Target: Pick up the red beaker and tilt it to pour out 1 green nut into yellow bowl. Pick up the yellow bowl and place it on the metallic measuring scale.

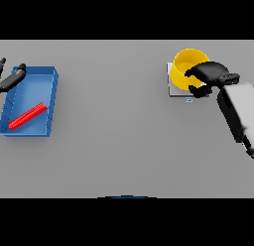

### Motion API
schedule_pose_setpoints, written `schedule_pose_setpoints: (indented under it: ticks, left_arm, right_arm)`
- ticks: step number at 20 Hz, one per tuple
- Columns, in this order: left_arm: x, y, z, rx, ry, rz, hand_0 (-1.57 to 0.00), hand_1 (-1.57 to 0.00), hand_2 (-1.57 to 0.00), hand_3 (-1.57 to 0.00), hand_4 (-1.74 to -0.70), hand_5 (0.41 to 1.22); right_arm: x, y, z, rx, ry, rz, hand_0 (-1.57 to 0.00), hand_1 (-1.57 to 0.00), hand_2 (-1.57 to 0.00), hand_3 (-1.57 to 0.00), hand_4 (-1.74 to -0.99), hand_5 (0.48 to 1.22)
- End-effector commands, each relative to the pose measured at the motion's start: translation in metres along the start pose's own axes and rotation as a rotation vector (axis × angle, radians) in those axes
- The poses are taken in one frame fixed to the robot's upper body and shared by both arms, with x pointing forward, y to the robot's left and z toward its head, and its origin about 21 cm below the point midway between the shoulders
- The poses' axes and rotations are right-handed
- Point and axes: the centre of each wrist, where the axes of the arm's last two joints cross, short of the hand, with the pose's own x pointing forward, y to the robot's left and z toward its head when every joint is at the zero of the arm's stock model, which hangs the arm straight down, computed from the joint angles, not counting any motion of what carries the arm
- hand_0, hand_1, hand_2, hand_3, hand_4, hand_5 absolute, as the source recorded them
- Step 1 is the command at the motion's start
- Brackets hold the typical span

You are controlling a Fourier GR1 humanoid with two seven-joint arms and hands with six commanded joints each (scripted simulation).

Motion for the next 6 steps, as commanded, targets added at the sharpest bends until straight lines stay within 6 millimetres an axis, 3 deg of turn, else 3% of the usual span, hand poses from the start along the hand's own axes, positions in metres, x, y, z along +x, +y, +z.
schedule_pose_setpoints:
  ticks: [1, 6]
  left_arm:
    - [-0.0028, -0.0009, 0.0022, 0.000, -0.005, 0.003, 0.00, 0.00, 0.00, 0.00, -0.72, 0.700]
    - [-0.0010, 0.0024, -0.0002, 0.009, -0.009, 0.008, 0.00, 0.00, 0.00, 0.00, -0.72, 0.693]
  right_arm:
    - [-0.0014, 0.0027, -0.0010, 0.010, 0.009, -0.004, -0.12, -0.19, -0.31, -0.41, -1.456, 0.827]
    - [-0.0010, 0.0031, 0.0003, 0.047, 0.043, -0.019, -0.04, -0.06, -0.10, -0.27, -1.410, 0.759]
